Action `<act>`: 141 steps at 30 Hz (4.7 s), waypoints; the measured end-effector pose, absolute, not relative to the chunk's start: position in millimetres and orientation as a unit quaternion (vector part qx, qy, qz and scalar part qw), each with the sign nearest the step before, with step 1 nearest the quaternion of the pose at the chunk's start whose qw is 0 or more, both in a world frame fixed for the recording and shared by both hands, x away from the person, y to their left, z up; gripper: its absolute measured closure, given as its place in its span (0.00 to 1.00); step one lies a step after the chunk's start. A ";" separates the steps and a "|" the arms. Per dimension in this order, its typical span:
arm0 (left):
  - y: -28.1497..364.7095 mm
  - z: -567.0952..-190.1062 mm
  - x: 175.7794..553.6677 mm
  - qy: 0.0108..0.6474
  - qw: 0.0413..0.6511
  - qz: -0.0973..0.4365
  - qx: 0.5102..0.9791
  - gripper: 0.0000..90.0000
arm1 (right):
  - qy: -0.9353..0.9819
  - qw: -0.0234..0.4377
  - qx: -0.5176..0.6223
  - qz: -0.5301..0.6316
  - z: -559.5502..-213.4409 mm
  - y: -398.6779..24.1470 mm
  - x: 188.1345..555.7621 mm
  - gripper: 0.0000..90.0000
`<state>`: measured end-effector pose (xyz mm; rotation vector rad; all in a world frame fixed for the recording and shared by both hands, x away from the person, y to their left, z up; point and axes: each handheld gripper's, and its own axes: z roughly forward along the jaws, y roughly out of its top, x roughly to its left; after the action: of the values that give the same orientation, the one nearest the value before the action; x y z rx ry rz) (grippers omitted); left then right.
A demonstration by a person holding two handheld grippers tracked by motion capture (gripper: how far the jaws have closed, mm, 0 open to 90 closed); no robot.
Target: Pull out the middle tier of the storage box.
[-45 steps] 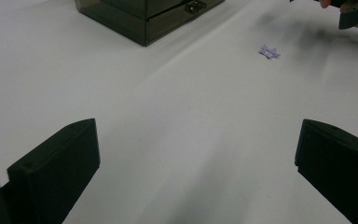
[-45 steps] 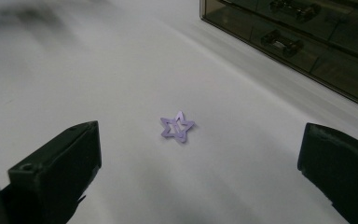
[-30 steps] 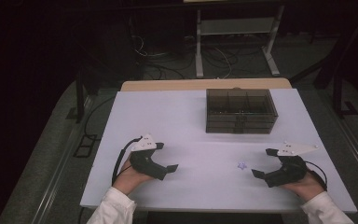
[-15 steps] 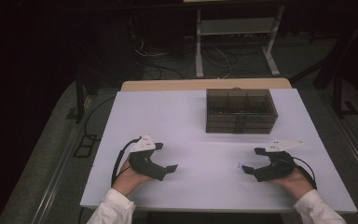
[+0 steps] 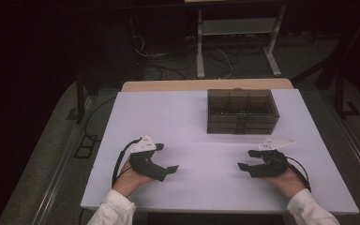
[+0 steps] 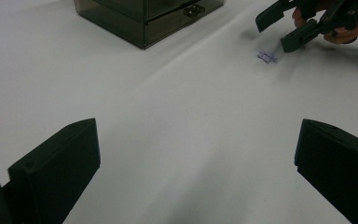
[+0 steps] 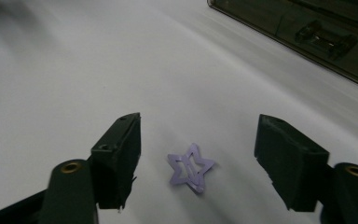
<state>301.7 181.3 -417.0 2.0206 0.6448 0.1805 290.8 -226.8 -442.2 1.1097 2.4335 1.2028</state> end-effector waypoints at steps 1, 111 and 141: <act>181.3 -416.9 301.7 0.265 0.485 0.074 0.830 0.00 | 0.824 0.103 0.380 0.406 -442.5 -225.6 290.8 0.38; 174.8 -419.9 304.1 0.252 0.483 0.070 0.835 0.00 | 0.860 0.086 0.280 0.419 -434.6 -177.9 309.9 0.70; 174.6 -421.8 304.0 0.255 0.483 0.068 0.835 0.00 | 0.869 0.063 0.233 0.432 -434.0 -117.3 333.3 0.70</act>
<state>304.0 174.6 -421.8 2.0349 0.6213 0.1650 333.3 -117.3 -434.0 0.7044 2.6245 1.3050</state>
